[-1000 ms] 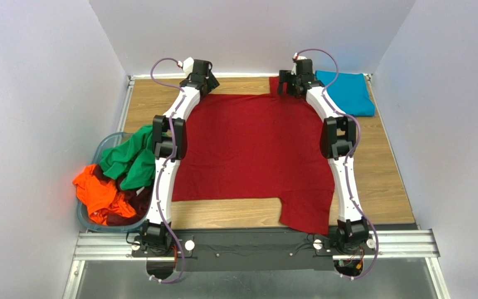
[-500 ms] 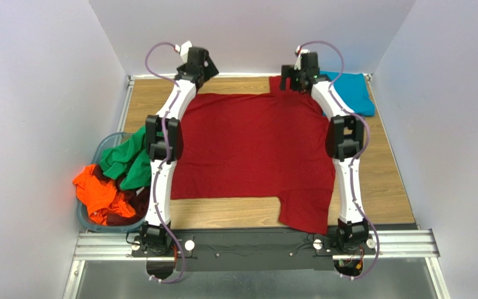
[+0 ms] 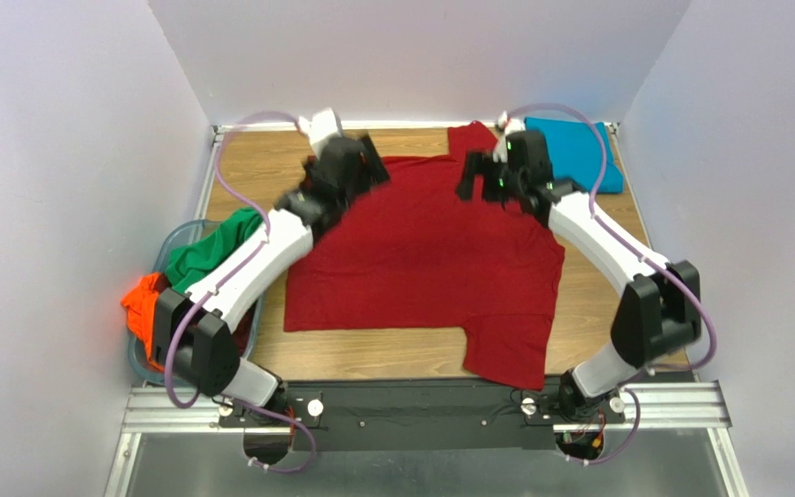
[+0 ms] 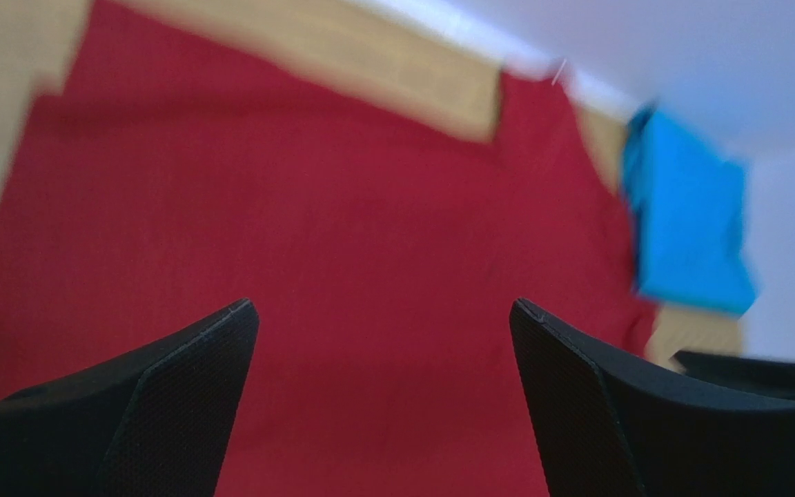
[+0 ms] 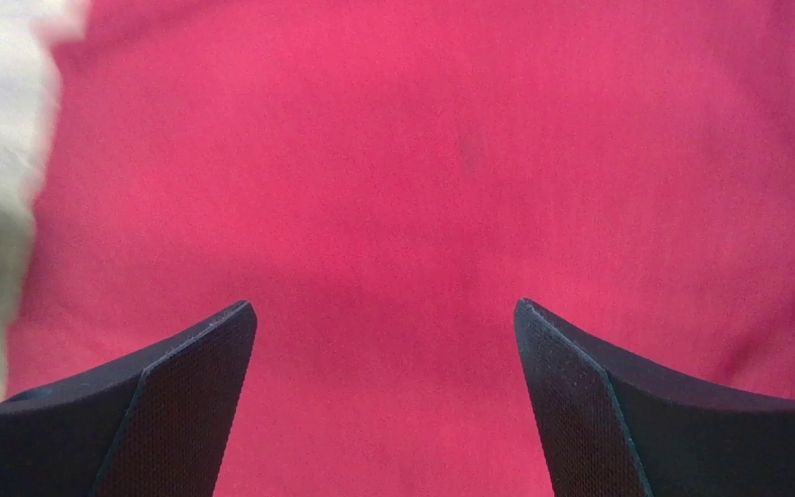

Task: Fold and stack the t-shirts
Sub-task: Flatten the tshirt out, then fold the tshirt

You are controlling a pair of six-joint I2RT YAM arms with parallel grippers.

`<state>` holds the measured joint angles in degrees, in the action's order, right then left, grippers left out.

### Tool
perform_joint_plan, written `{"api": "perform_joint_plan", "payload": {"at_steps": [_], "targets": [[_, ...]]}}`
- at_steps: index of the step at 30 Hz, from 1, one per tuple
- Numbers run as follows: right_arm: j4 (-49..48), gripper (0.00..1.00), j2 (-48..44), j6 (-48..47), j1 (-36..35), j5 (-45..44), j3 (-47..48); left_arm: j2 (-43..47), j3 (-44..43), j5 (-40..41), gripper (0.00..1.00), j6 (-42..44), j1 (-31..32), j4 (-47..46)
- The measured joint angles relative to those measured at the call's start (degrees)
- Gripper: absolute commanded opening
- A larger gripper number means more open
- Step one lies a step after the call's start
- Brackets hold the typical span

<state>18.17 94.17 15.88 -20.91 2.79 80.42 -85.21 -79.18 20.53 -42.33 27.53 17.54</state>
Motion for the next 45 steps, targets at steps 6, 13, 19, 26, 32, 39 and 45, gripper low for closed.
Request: {"api": "perform_joint_plan", "payload": {"at_steps": [6, 13, 19, 26, 32, 39, 45], "targets": [[1.51, 1.0, -13.4, 5.92, 0.57, 0.57, -24.87, 5.01, 22.86, 0.76, 0.98, -9.14, 11.96, 4.83], [0.26, 1.0, -31.71, 9.7, 0.63, 0.48, -33.42, 16.72, 35.17, -0.46, 0.98, -26.14, 20.79, 12.11], [-0.42, 1.0, -34.8, 9.92, 0.63, 0.5, -36.15, 22.75, 44.92, -1.92, 0.98, -40.28, 20.92, 16.52], [-0.42, 1.0, -34.07, 9.09, 0.63, 1.14, -37.44, 24.28, 46.49, -0.11, 0.99, -54.05, 19.54, 23.76], [-0.44, 1.0, -34.42, 8.55, 0.63, 1.38, -37.53, 22.18, 46.51, 0.46, 0.98, -56.76, 13.05, 24.59], [-0.46, 1.0, -35.63, 8.48, 0.63, 1.07, -37.53, 17.16, 45.33, 0.55, 0.76, -58.49, 11.63, 25.27], [-0.46, 1.0, -35.63, 8.48, 0.63, -0.24, -37.55, 13.94, 44.02, 0.68, 0.53, -58.14, 10.43, 25.29]]}}
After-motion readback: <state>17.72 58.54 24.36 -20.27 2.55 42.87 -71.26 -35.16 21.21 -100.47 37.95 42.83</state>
